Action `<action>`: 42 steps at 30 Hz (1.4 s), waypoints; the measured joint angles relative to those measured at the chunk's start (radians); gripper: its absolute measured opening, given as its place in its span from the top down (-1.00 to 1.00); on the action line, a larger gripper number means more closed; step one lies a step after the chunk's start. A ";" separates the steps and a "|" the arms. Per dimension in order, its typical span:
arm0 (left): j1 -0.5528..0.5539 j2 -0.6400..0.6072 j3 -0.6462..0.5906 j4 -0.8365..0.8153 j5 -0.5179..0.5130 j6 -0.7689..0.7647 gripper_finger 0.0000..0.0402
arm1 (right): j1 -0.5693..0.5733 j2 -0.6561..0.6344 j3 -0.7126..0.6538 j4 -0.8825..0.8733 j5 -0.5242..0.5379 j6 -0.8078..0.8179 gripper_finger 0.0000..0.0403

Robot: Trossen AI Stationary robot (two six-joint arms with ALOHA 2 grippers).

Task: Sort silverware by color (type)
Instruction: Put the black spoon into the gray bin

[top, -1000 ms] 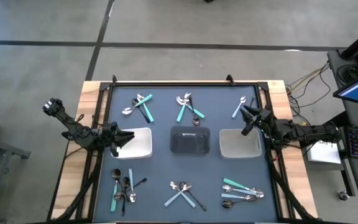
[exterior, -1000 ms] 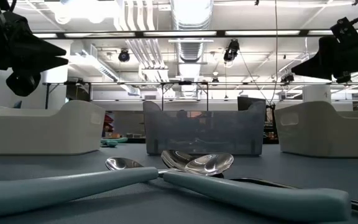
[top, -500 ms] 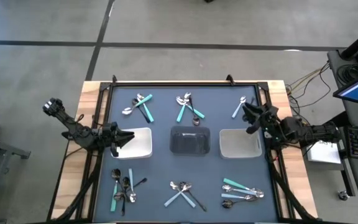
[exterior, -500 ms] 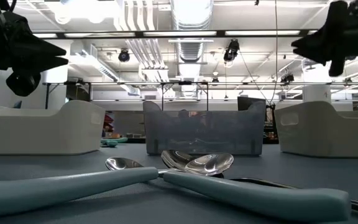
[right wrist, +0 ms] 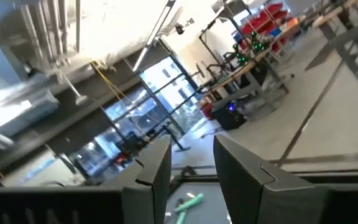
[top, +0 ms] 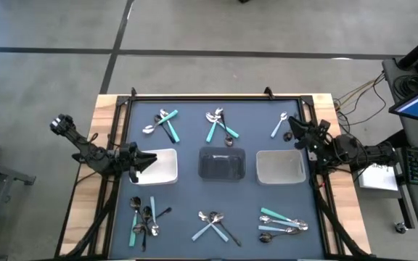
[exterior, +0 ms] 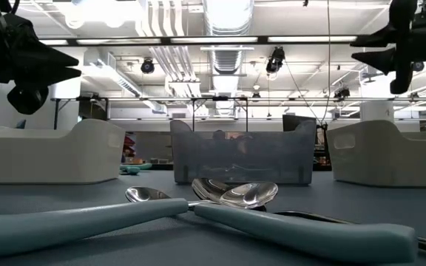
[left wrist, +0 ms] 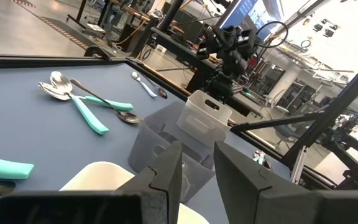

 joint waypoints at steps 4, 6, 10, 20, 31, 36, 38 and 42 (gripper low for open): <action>0.000 0.000 0.000 0.000 -0.001 0.000 0.62 | 0.000 0.063 0.060 -0.016 0.024 0.026 0.45; 0.000 0.000 0.000 0.000 -0.002 0.000 0.62 | 0.000 0.116 0.104 -0.034 0.029 0.005 0.45; 0.000 0.000 0.000 0.000 -0.002 0.000 0.62 | 0.000 0.242 0.200 -0.038 0.029 -0.072 0.45; 0.000 0.000 0.000 0.000 -0.001 0.000 0.62 | 0.000 0.514 0.515 -0.330 0.025 -0.063 0.45; 0.000 0.000 0.000 0.000 -0.001 0.000 0.62 | -0.107 0.790 0.726 -0.488 0.036 0.304 0.45; 0.000 0.000 0.000 0.000 -0.001 0.000 0.62 | -0.190 0.891 0.759 -0.616 -0.104 0.499 0.45; 0.000 0.000 0.000 0.000 -0.001 0.000 0.62 | -0.200 0.936 0.761 -0.636 -0.112 0.535 0.45; 0.000 0.000 0.000 0.000 -0.001 0.000 0.62 | -0.200 1.016 0.791 -0.633 -0.116 0.507 0.45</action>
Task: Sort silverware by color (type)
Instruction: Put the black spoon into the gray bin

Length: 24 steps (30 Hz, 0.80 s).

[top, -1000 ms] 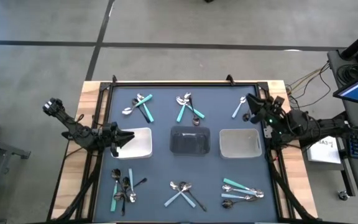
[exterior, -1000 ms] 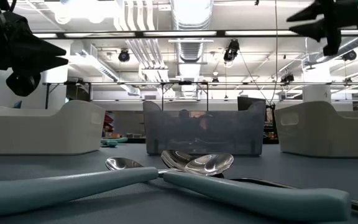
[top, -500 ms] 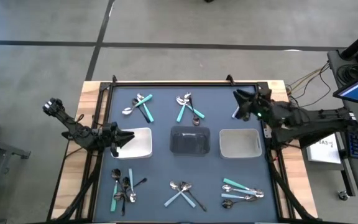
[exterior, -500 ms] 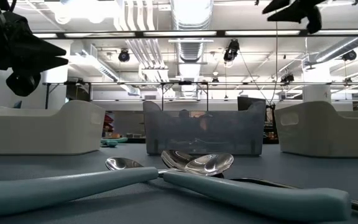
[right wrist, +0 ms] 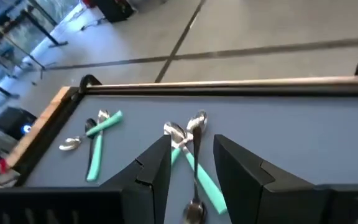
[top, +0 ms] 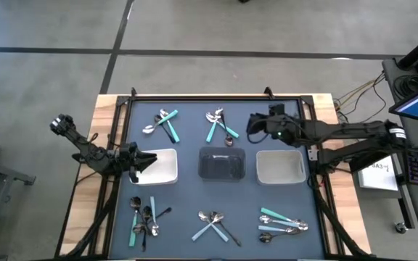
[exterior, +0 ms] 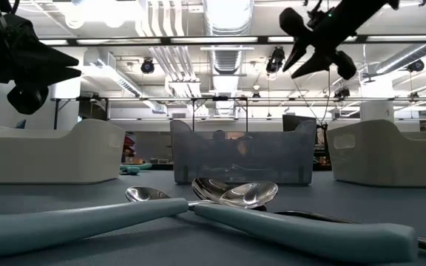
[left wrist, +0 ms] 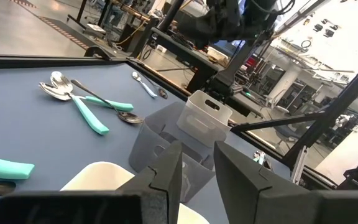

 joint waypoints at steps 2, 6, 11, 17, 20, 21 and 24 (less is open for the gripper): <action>0.000 0.000 0.000 0.000 0.000 0.000 0.62 | -0.004 0.040 0.020 0.009 0.003 -0.077 0.45; 0.000 0.000 0.000 0.000 0.000 0.000 0.62 | -0.020 0.145 0.071 -0.015 -0.016 -0.107 0.45; 0.000 0.000 0.000 0.000 0.000 0.000 0.62 | -0.078 0.293 0.168 -0.049 -0.164 -0.103 0.45; 0.000 0.000 0.000 0.000 0.000 0.000 0.62 | -0.164 0.478 0.311 -0.100 -0.345 -0.196 0.45; 0.000 0.000 0.000 0.000 0.000 0.000 0.62 | -0.201 0.563 0.378 -0.176 -0.383 -0.206 0.45; 0.000 0.000 0.000 0.000 0.000 0.000 0.62 | -0.209 0.586 0.396 -0.191 -0.384 -0.209 0.45; 0.000 0.000 0.000 0.000 0.000 0.000 0.62 | -0.230 0.640 0.444 -0.220 -0.397 -0.257 0.45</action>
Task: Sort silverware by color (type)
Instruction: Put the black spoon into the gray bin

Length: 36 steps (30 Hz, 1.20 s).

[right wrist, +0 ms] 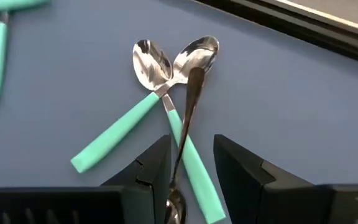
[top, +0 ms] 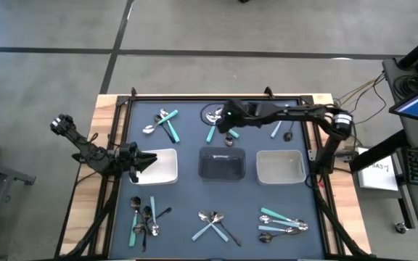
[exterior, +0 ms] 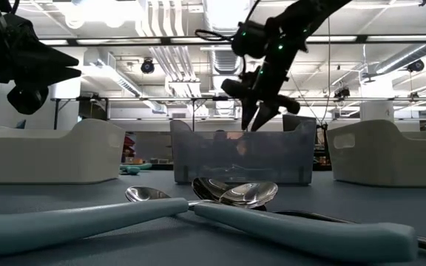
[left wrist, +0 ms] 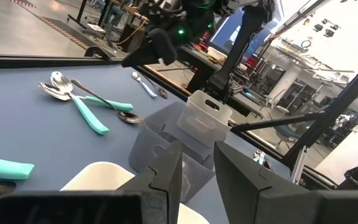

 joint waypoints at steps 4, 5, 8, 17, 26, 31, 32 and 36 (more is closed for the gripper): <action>0.000 0.000 0.000 0.000 0.000 0.000 0.62 | -0.021 0.065 0.045 -0.016 -0.050 -0.034 0.45; 0.000 0.000 0.000 0.000 0.000 0.000 0.62 | -0.024 0.080 0.055 -0.016 -0.059 -0.034 0.46; 0.000 0.000 0.000 0.000 0.000 0.000 0.62 | -0.035 0.123 0.085 -0.012 -0.093 -0.033 0.48; 0.000 0.000 0.000 0.000 0.000 0.000 0.62 | -0.067 0.251 0.178 -0.016 -0.124 -0.031 0.37; 0.000 0.000 0.000 0.000 0.000 0.000 0.62 | -0.103 0.310 0.213 -0.054 -0.124 -0.033 0.34; 0.000 0.000 0.000 0.000 0.000 0.000 0.62 | -0.109 0.327 0.213 -0.058 -0.117 -0.033 0.40; 0.000 0.000 0.000 0.000 0.000 0.000 0.62 | -0.110 0.331 0.213 -0.057 -0.117 -0.033 0.41; 0.000 0.000 0.000 0.000 0.000 0.000 0.62 | -0.111 0.350 0.211 -0.065 -0.115 -0.034 0.46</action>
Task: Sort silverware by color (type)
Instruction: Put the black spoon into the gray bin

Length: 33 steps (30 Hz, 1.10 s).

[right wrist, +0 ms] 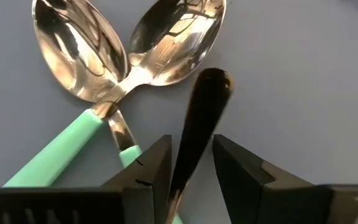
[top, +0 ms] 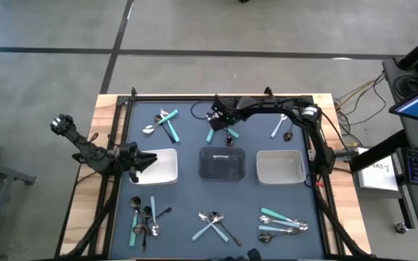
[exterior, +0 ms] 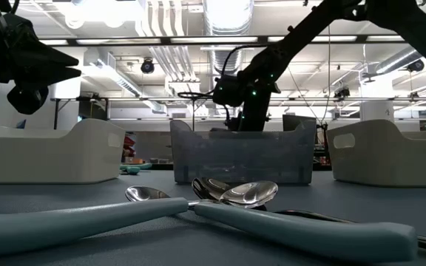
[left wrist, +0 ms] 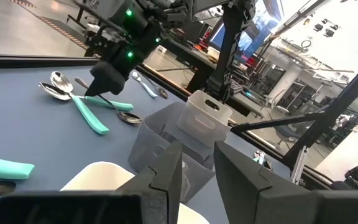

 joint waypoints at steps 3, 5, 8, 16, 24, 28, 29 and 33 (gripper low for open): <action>0.000 0.000 0.000 0.000 0.000 0.000 0.62 | 0.000 0.007 0.000 -0.002 0.002 0.000 0.48; 0.000 0.000 0.000 0.000 0.000 0.000 0.62 | 0.000 0.011 0.001 -0.003 0.003 -0.001 0.48; 0.000 0.000 0.000 0.000 0.000 0.000 0.62 | 0.000 0.011 0.001 -0.007 0.005 -0.001 0.48; 0.000 0.000 0.000 0.000 0.000 0.000 0.62 | 0.000 -0.001 0.000 -0.023 -0.001 -0.002 0.53; 0.000 0.000 0.000 0.000 0.000 0.000 0.62 | 0.000 -0.005 0.000 -0.038 -0.001 -0.026 0.92; 0.000 0.000 0.000 0.000 0.000 0.000 0.62 | 0.002 -0.019 0.000 -0.065 -0.005 -0.046 0.95; 0.000 0.000 0.000 0.000 0.000 0.000 0.62 | 0.004 -0.029 0.000 -0.070 -0.005 -0.050 0.96; 0.000 0.000 0.000 0.000 0.000 0.000 0.62 | 0.009 -0.100 0.002 -0.066 -0.004 -0.059 0.96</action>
